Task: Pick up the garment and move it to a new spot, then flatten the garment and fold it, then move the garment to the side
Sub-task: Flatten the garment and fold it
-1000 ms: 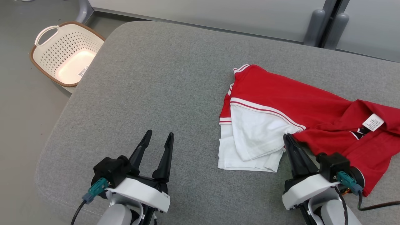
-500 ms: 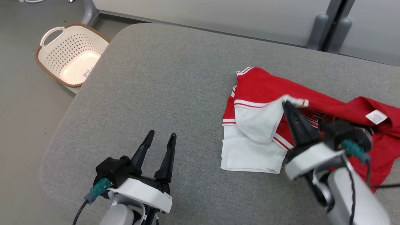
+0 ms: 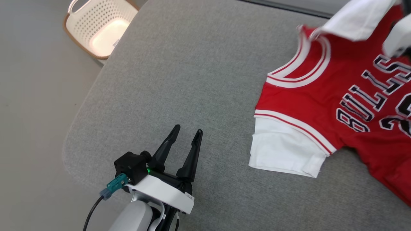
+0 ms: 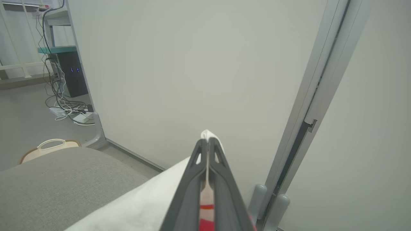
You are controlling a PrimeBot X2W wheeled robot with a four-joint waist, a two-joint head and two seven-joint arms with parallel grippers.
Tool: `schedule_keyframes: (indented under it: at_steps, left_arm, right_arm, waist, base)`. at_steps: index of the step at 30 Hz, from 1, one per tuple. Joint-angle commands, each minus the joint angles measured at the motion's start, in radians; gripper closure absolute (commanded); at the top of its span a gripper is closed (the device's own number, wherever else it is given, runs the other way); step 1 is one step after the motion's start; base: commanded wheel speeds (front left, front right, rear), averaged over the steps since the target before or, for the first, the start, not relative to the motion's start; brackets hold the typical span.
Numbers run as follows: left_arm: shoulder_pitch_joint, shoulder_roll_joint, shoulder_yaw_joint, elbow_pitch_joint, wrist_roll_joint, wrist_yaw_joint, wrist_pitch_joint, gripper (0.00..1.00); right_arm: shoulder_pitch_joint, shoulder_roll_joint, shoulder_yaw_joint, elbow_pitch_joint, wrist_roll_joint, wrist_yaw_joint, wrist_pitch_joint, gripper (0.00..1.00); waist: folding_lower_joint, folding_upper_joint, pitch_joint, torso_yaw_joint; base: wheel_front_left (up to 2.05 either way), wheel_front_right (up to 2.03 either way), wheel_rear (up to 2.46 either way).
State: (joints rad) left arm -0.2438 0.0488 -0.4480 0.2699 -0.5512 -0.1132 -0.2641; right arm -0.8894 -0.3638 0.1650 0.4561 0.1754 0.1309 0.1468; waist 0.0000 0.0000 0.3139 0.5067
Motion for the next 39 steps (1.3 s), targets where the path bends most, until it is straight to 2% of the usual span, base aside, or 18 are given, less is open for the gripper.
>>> schedule_keyframes:
  at_steps: [1, 2, 3, 4, 8, 12, 20, 25, 31, 39]
  left_arm:
    - [-0.023, 0.003, -0.003, -0.009, -0.009, 0.007, 0.0, 0.0]
    - [-0.026, 0.003, -0.007, -0.011, -0.016, 0.009, 0.0, 0.0]
    - [-0.029, 0.003, -0.011, -0.014, -0.02, 0.012, 0.0, 0.0]
    - [-0.034, 0.003, -0.013, -0.017, -0.025, 0.016, 0.0, 0.0]
    - [-0.036, 0.004, -0.021, -0.019, -0.033, 0.026, 0.0, 0.0]
    - [-0.046, 0.004, -0.013, -0.004, -0.021, 0.023, 0.0, 0.0]
    - [-0.038, 0.004, 0.045, 0.019, 0.038, 0.017, 0.0, 0.0]
    - [-0.004, 0.004, 0.09, 0.036, 0.081, 0.008, 0.0, 0.0]
    - [0.03, 0.004, 0.14, 0.049, 0.108, 0.0, 0.0, 0.0]
    - [0.079, 0.004, 0.176, 0.074, 0.12, -0.008, 0.0, 0.0]
  right_arm:
    - [-0.054, -0.014, -0.008, 0.047, -0.015, 0.0, 0.013, 1.0]
    - [-0.091, -0.024, -0.012, 0.091, -0.029, 0.0, 0.016, 0.93]
    - [-0.13, -0.035, -0.025, 0.134, -0.047, 0.0, 0.011, 0.09]
    - [-0.169, -0.041, -0.043, 0.174, -0.069, 0.0, -0.007, 0.0]
    - [-0.242, -0.019, -0.105, 0.319, -0.157, 0.0, -0.075, 0.0]
    - [-0.219, 0.001, -0.094, 0.404, -0.192, -0.001, -0.148, 0.0]
    - [-0.092, 0.061, -0.039, 0.454, -0.136, -0.001, -0.325, 0.0]
    - [0.039, 0.102, -0.005, 0.405, -0.073, -0.001, -0.387, 0.0]
    - [0.259, 0.116, 0.003, 0.267, -0.017, -0.001, -0.41, 0.0]
    - [0.592, 0.194, -0.101, 0.016, -0.027, -0.001, -0.412, 0.0]
  waist:
    - [0.0, 0.0, 0.048, 0.039]
    - [0.0, 0.0, 0.057, 0.043]
    - [0.0, 0.0, 0.064, 0.046]
    - [0.0, 0.0, 0.071, 0.048]
    - [0.0, 0.0, 0.072, 0.051]
    - [0.0, 0.0, 0.047, 0.039]
    - [0.0, 0.0, -0.053, -0.069]
    - [0.0, 0.0, -0.123, -0.16]
    - [0.0, 0.0, -0.193, -0.252]
    - [0.0, 0.0, -0.247, -0.337]
  base:
    - [0.0, 0.0, 0.0]
    - [0.0, 0.0, 0.0]
    - [0.0, 0.0, 0.0]
    - [0.0, 0.0, 0.0]
    - [0.0, 0.0, 0.0]
    - [0.0, 0.0, 0.0]
    - [0.0, 0.0, 0.0]
    - [0.0, 0.0, 0.0]
    - [0.0, 0.0, 0.0]
    - [0.0, 0.0, 0.0]
